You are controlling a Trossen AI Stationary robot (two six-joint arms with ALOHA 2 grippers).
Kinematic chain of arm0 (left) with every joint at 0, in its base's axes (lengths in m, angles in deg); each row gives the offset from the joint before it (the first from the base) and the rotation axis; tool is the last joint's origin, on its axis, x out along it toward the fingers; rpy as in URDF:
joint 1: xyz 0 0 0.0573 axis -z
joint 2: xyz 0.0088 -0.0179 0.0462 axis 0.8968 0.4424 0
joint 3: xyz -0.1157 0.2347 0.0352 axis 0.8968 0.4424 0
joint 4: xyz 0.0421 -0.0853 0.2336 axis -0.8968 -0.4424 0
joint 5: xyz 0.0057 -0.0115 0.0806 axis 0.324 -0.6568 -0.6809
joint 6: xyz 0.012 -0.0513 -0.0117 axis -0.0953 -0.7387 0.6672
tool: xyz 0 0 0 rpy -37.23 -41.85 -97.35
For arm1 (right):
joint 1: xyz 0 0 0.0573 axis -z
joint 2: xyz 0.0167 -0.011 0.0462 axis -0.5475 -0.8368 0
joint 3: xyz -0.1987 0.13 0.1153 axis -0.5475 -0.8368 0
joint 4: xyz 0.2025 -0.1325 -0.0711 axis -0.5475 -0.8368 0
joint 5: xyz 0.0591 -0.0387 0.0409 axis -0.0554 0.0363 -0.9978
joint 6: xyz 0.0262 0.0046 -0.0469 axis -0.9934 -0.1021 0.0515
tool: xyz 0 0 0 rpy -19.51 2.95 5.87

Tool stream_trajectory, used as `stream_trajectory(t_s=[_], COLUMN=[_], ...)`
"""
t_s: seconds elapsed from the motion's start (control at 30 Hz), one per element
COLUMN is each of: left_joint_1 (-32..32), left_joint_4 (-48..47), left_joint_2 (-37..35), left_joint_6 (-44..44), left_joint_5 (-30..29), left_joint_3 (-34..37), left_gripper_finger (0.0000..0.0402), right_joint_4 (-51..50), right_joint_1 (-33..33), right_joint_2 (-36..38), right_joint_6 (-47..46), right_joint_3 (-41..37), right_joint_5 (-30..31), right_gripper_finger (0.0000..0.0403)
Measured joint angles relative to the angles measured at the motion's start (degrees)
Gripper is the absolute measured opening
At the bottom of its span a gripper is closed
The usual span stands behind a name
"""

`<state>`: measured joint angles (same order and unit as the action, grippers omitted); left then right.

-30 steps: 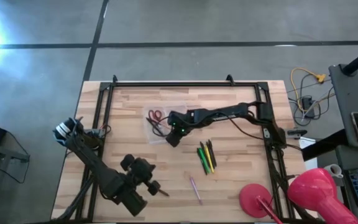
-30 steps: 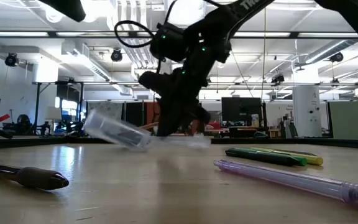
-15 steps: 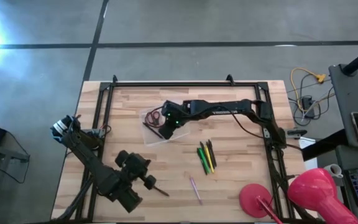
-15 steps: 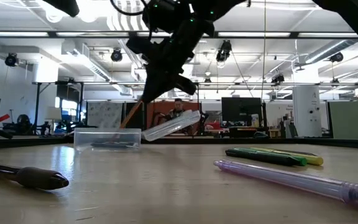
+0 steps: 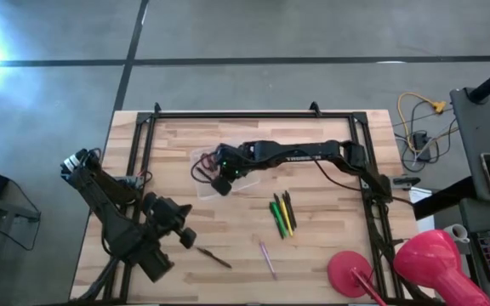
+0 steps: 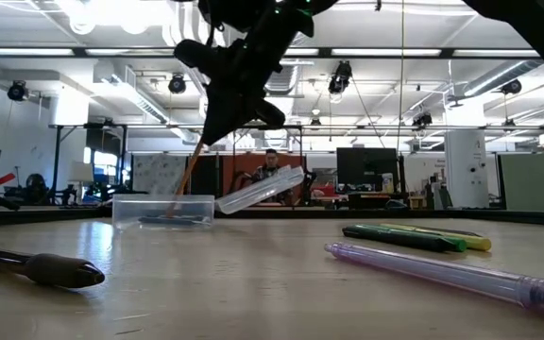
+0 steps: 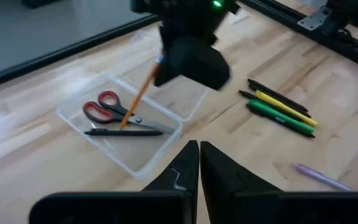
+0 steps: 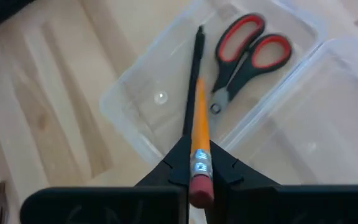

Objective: Pick & place school supplies into a supply box
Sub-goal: Put the yellow pencil into the transparent supply box

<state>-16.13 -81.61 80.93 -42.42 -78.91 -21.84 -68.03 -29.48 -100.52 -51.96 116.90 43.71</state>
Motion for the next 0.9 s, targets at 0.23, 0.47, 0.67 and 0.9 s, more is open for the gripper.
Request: stream_trajectory(t_s=[0.23, 0.47, 0.67, 0.9], left_joint_1=[0.1, 0.1, 0.4, 1.2], left_joint_4=[-1.4, -1.4, -1.2, -0.8], left_joint_2=[-0.2, -0.2, -0.2, -0.2], left_joint_6=[0.0, -0.5, -1.8, -2.0], left_joint_5=[0.0, 0.1, 0.1, 0.1], left_joint_3=[0.0, 0.1, 0.1, 0.1], left_gripper_finger=[0.0, 0.0, 0.0, 0.0], right_joint_4=[-0.1, 0.0, -3.5, -10.7], right_joint_1=[-3.9, -4.6, -3.8, -2.4], right_joint_2=[-1.8, -7.7, -12.4, -15.8], right_joint_6=[0.2, 0.3, 0.9, 1.8], right_joint_3=[0.1, 2.0, 9.8, 18.5], right_joint_5=[-0.1, -0.2, -0.2, -0.4], right_gripper_finger=[0.0013, 0.0013, 0.0013, 0.0013])
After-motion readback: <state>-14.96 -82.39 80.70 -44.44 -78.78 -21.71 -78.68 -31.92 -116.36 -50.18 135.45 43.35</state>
